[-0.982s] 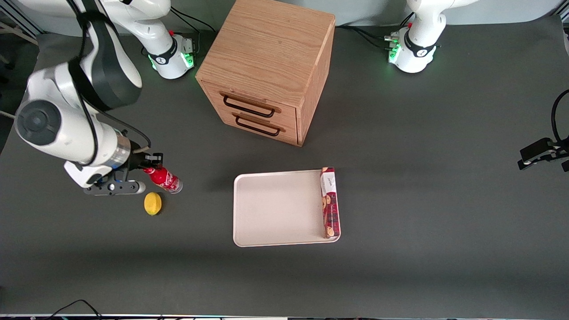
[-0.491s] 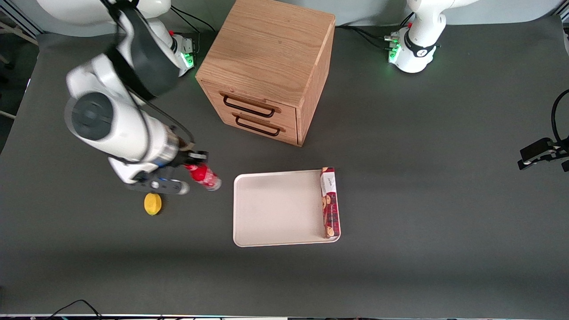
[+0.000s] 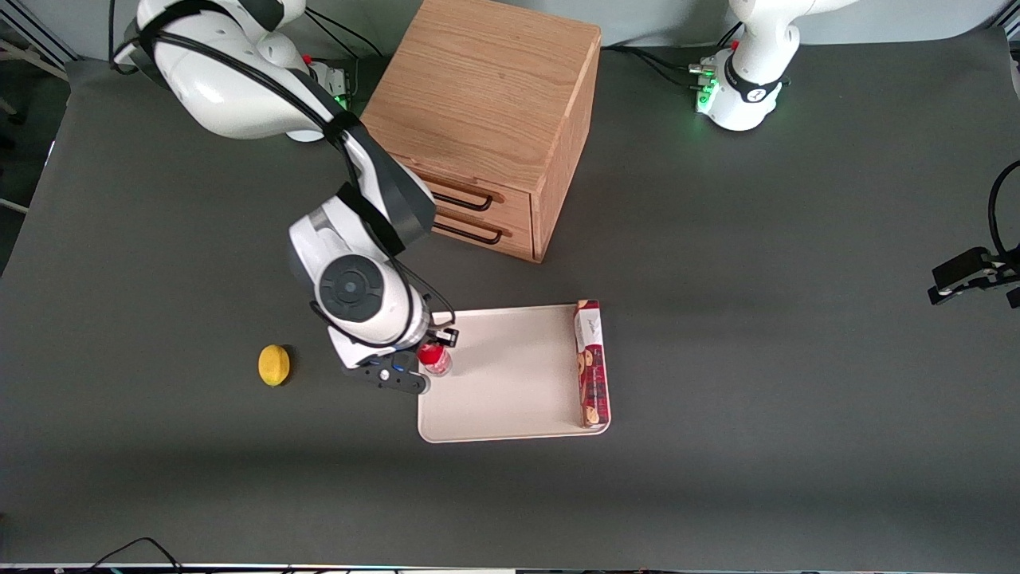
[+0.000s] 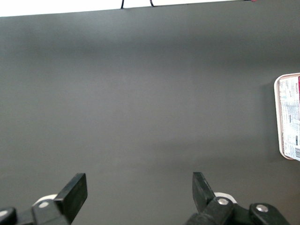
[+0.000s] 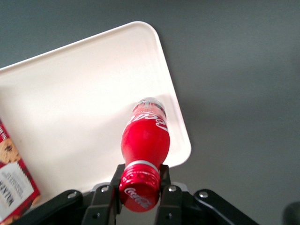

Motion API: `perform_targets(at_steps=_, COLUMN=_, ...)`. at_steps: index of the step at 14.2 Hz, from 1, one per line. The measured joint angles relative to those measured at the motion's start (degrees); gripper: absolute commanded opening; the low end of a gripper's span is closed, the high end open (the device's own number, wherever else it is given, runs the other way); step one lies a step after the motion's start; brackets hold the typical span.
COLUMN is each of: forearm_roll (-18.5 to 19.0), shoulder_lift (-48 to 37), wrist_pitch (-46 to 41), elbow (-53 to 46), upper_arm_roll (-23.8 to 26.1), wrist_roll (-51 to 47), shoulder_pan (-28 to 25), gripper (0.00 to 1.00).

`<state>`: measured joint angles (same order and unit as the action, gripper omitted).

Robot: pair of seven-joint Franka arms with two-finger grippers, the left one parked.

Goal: Place coke bottle on tray
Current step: 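Lift the bottle and carry it over the white tray, lowering it upright, then open the right gripper and withdraw it away from the tray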

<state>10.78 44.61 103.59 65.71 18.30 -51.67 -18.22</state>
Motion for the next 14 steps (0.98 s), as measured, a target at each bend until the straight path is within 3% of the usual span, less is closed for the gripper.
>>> perform_targets(at_steps=1, forearm_roll=0.87, shoulder_lift=0.84, wrist_pitch=0.58, elbow=-0.04, upper_arm_roll=0.0, wrist_roll=-0.75, shoulder_pan=-0.65, gripper=0.91)
perform_targets(at_steps=2, forearm_roll=1.29, shoulder_lift=1.45, wrist_pitch=1.0, elbow=-0.18, upper_arm_roll=0.01, wrist_roll=-1.59, shoulder_pan=-1.15, gripper=1.0)
perform_targets(at_steps=5, forearm_roll=1.68, shoulder_lift=0.33, wrist_pitch=0.56, elbow=-2.32, upper_arm_roll=0.0, wrist_roll=-1.53, shoulder_pan=-1.07, gripper=1.0)
perform_targets(at_steps=8, forearm_roll=1.66, shoulder_lift=-6.47, wrist_pitch=-9.04, elbow=-5.14, upper_arm_roll=0.06, wrist_roll=5.0, shoulder_pan=0.1, gripper=1.0)
perform_targets(at_steps=12, forearm_roll=-3.13, shoulder_lift=-23.6, wrist_pitch=-25.54, elbow=-3.39, upper_arm_roll=0.6, wrist_roll=22.66, shoulder_pan=12.84, gripper=1.0)
perform_targets(at_steps=14, forearm_roll=-5.18, shoulder_lift=-32.41, wrist_pitch=-27.33, elbow=4.05, upper_arm_roll=-1.06, wrist_roll=32.38, shoulder_pan=18.65, gripper=1.0)
